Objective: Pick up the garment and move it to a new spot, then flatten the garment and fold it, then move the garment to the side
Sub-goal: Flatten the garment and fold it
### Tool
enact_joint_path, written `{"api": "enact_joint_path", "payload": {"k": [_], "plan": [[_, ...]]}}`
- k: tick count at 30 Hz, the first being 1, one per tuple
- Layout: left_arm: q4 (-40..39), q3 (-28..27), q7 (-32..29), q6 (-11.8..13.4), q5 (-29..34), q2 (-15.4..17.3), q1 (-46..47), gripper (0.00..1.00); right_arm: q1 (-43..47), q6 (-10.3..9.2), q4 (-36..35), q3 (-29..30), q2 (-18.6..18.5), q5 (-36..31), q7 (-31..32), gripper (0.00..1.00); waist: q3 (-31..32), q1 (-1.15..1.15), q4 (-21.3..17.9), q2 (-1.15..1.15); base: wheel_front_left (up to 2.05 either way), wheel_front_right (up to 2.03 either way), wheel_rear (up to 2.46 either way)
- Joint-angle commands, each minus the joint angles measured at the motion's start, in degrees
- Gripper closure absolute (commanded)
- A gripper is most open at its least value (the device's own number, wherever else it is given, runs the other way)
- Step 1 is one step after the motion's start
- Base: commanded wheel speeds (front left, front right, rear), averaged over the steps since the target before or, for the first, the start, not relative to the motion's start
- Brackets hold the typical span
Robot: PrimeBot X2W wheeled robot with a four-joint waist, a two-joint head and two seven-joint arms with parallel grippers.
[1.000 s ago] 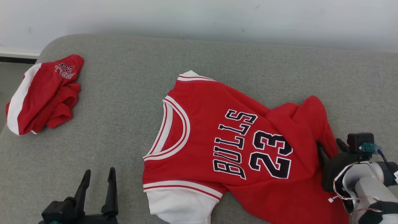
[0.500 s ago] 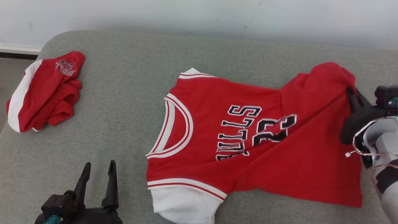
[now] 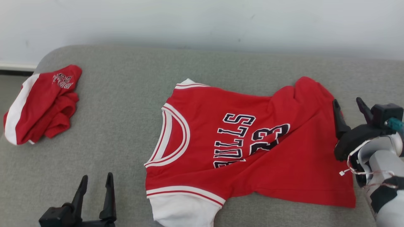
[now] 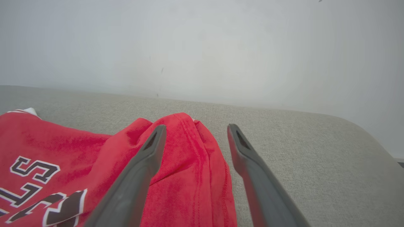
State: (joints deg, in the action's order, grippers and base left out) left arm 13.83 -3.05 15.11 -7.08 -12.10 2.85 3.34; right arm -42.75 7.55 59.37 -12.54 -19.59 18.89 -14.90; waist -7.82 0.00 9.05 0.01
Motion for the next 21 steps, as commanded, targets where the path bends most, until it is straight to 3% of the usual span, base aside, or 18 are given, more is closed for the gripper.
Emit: {"api": "enact_joint_path", "payload": {"k": [1,9,21], "plan": [[-0.4,-0.9,0.1,0.2,1.0,0.0,-1.2,0.0,3.7,-0.14,-4.9,1.2,0.2,0.0,-0.3,0.0,2.9,0.0,-2.7,-0.01,0.0,0.0,0.0],[-0.8,-3.0,0.1,0.0,2.4,0.1,-3.5,0.0,21.3,-0.14,-24.8,7.0,3.0,-1.3,-0.3,0.0,6.6,0.0,-6.0,-0.01,0.0,0.0,0.0],[-0.8,-3.2,0.1,-0.2,3.1,0.1,-5.0,0.0,39.2,-0.14,-43.0,11.4,8.3,-4.4,-0.2,0.0,8.9,0.0,-7.6,-0.01,0.0,0.0,0.0]]}}
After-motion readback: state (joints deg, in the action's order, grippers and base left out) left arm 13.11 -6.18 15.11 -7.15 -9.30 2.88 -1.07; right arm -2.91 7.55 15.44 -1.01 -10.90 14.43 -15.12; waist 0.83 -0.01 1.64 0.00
